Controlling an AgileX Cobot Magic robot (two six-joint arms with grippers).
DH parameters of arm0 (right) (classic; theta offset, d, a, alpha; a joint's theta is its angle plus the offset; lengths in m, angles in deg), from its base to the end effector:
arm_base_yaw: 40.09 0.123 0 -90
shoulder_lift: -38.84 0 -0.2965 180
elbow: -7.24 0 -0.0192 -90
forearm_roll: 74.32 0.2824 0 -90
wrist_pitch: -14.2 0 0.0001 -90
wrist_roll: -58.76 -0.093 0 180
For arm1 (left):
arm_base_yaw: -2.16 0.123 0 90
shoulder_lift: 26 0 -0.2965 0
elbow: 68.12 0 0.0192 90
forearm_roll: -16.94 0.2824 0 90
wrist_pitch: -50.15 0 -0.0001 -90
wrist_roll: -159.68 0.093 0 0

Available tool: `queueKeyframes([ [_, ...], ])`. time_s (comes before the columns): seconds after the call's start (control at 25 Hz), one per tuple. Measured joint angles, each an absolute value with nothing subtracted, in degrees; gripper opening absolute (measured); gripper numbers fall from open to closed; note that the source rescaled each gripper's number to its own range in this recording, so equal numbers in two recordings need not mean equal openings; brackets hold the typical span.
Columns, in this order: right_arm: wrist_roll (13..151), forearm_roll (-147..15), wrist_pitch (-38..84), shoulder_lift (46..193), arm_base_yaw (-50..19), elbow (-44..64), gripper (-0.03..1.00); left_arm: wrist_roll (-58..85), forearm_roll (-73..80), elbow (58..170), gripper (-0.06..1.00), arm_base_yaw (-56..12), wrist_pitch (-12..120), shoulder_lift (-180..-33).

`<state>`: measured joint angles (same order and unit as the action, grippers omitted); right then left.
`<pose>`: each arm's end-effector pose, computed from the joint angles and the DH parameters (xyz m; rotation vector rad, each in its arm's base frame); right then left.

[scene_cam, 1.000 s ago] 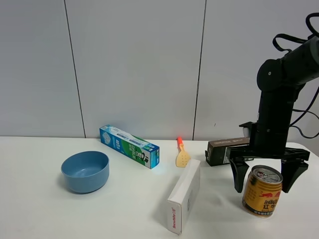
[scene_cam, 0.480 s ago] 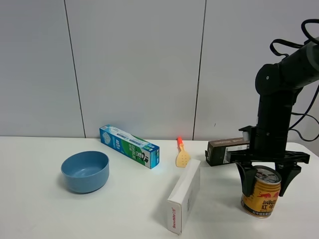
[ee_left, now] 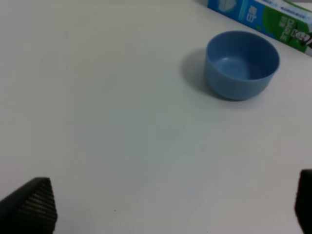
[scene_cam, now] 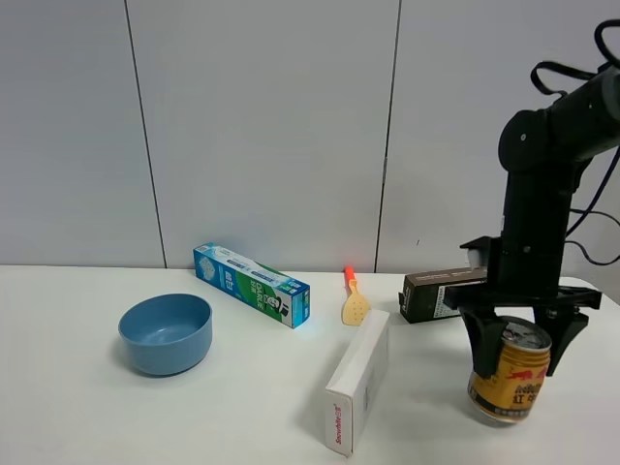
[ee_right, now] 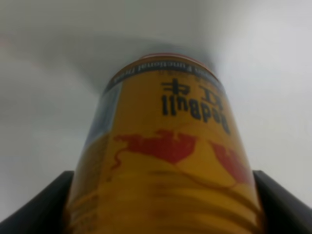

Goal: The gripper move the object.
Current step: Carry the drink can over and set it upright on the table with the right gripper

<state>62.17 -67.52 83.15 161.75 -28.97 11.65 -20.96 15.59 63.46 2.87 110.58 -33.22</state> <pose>0.3970 0.0885 0.1624 0.3052 -2.9856 -0.1487 0.0116 -0.0018 0.2946 -0.0227 2.0256 -0.0273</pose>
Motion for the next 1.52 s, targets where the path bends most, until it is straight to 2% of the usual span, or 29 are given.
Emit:
queueKeyframes([
  [0.16, 66.2, -61.4, 83.0, 156.2, -28.7, 16.6, 0.00, -21.0, 15.6, 63.5, 1.00, 2.9, 110.6, -33.2],
  [0.32, 71.9, -56.5, 83.4, 151.5, -24.8, 21.7, 0.00, -21.0, 15.6, 63.5, 1.00, 2.9, 110.6, -33.2],
  [0.56, 72.9, -55.8, 84.1, 150.1, -11.3, 29.9, 0.00, -21.0, 15.6, 63.5, 1.00, 2.9, 110.6, -33.2],
  [0.76, 68.3, -59.5, 84.6, 153.5, 1.8, 37.6, 0.00, -21.0, 15.6, 63.5, 1.00, 2.9, 110.6, -33.2],
  [0.88, 64.8, -63.5, 84.8, 158.1, 5.9, 43.2, 0.00, -21.0, 15.6, 63.5, 1.00, 2.9, 110.6, -33.2],
  [1.08, 62.3, -66.6, 84.6, 166.2, 7.3, 49.4, 0.00, -21.0, 15.6, 63.5, 1.00, 2.9, 110.6, -33.2],
  [1.52, 61.2, -70.9, 84.6, 174.1, 7.3, 49.6, 0.00, -21.0, 15.6, 63.5, 1.00, 2.9, 110.6, -33.2],
])
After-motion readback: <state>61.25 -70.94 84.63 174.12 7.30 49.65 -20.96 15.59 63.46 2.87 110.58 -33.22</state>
